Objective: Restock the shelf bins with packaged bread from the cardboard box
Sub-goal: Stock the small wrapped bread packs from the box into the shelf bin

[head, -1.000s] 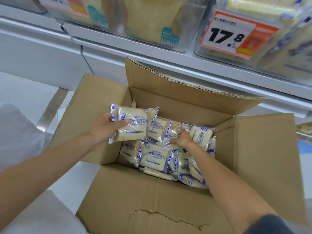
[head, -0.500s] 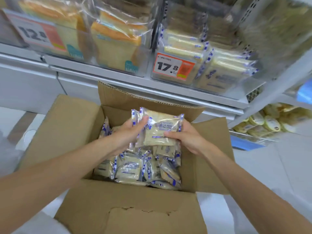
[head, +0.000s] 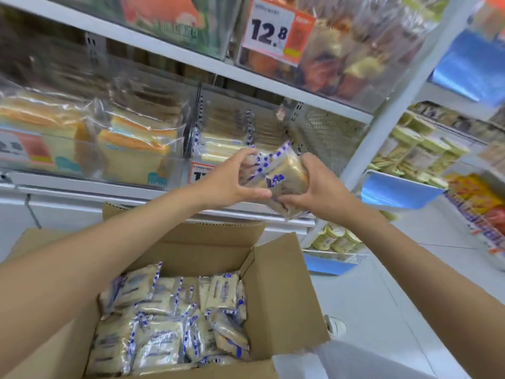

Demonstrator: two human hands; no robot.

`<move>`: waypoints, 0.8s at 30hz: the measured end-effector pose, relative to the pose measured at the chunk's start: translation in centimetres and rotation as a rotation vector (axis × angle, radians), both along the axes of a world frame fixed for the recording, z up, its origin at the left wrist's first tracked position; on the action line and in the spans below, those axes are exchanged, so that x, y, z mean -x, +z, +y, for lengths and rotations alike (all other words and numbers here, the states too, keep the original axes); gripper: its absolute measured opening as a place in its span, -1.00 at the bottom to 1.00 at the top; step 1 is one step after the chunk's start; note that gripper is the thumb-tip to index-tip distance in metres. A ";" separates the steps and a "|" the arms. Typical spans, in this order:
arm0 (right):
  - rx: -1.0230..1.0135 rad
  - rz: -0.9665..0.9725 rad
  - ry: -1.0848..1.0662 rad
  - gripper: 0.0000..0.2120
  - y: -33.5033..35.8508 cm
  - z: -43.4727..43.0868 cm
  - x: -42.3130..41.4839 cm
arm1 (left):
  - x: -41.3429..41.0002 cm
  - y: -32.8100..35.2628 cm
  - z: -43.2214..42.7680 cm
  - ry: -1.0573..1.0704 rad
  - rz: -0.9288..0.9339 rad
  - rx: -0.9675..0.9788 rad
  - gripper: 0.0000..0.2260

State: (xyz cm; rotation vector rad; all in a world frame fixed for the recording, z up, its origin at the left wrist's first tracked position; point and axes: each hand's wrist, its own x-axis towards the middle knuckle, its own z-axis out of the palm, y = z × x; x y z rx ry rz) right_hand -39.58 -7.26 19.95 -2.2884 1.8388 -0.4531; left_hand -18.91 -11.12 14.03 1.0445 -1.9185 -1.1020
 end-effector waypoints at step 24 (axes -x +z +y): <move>-0.177 0.325 -0.832 -0.18 2.1 -15.7 4.5 | 2.9 -0.8 -13.5 -0.114 -0.772 0.430 -0.44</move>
